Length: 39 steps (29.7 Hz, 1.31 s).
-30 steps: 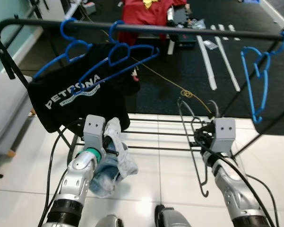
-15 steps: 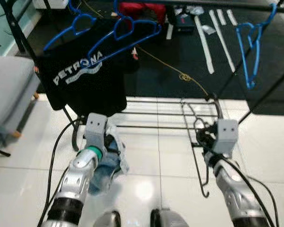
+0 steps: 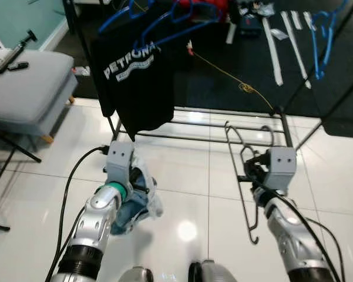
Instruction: Hang hanger
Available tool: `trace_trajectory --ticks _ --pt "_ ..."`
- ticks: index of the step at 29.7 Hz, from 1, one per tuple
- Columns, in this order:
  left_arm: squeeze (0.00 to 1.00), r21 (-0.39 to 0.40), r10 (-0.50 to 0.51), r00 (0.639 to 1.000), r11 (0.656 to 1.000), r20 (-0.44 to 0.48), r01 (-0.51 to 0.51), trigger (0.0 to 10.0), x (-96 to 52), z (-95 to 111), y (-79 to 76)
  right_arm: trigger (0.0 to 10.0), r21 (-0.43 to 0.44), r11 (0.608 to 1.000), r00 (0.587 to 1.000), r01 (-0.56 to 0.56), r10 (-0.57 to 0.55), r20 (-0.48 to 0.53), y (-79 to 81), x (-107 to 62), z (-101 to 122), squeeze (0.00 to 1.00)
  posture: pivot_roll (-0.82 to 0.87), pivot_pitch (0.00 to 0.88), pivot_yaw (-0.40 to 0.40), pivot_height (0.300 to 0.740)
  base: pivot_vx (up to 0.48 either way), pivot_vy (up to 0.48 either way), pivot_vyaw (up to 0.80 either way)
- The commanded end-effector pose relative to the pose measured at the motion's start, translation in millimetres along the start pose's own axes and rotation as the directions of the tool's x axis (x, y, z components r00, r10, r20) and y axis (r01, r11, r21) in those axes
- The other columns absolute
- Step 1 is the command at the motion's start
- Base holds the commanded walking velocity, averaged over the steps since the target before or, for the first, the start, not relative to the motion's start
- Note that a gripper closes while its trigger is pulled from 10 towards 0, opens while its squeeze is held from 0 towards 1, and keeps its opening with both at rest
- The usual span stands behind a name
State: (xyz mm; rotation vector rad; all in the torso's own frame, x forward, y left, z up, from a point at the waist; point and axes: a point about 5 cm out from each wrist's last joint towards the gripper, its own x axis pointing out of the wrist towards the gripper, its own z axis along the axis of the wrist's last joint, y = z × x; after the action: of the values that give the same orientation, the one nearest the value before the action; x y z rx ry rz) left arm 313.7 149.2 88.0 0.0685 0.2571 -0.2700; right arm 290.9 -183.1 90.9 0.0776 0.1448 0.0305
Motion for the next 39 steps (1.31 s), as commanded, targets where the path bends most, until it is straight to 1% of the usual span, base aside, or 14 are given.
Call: trace_trajectory --ticks 1,20,26,29,33,39 --pt "0.0 0.005 -0.004 1.0 1.0 -0.023 0.004 10.0 -0.9 -5 0.0 10.0 0.007 1.0 1.0 0.0 0.0 -0.02 1.2 -2.2 -6 0.0 -0.06 0.1 0.041 0.74 0.0 0.0 0.0" --pt "0.0 0.045 -0.08 0.995 0.996 -0.052 0.082 10.0 1.4 -6 -7.4 10.0 0.032 0.999 0.999 0.024 -0.023 -0.032 -2.2 -3.0 -9 0.0 -0.05 0.107 0.049 0.74 0.0 0.0 0.0" --pt "0.0 0.054 -0.065 0.997 0.996 -0.042 0.067 10.0 2.7 -5 -6.7 10.0 0.035 0.999 0.999 0.025 -0.023 -0.032 -2.2 -3.1 -9 0.0 -0.05 0.11 0.05 0.74 0.0 0.0 0.0" --pt "0.0 0.041 -0.032 0.999 0.999 -0.039 0.034 10.0 4.2 -6 -5.2 10.0 0.036 0.999 0.999 0.022 -0.022 -0.024 -1.4 -2.4 -6 0.0 -0.06 0.112 0.052 0.74 0.0 0.0 0.0" --pt "0.0 0.03 -0.028 0.999 0.999 -0.04 0.03 10.0 4.7 -7 -7.5 10.0 0.046 0.999 1.0 0.024 -0.023 -0.021 -0.9 -1.7 -5 0.0 -0.06 0.115 0.051 0.74 0.0 0.0 0.0" --pt "0.0 0.022 -0.036 0.999 0.999 -0.039 0.036 10.0 4.7 -7 -10.6 10.0 0.055 0.998 0.999 0.027 -0.026 -0.029 -1.3 -1.4 -4 0.0 -0.06 0.117 0.05 0.74 0.0 0.0 -0.8"
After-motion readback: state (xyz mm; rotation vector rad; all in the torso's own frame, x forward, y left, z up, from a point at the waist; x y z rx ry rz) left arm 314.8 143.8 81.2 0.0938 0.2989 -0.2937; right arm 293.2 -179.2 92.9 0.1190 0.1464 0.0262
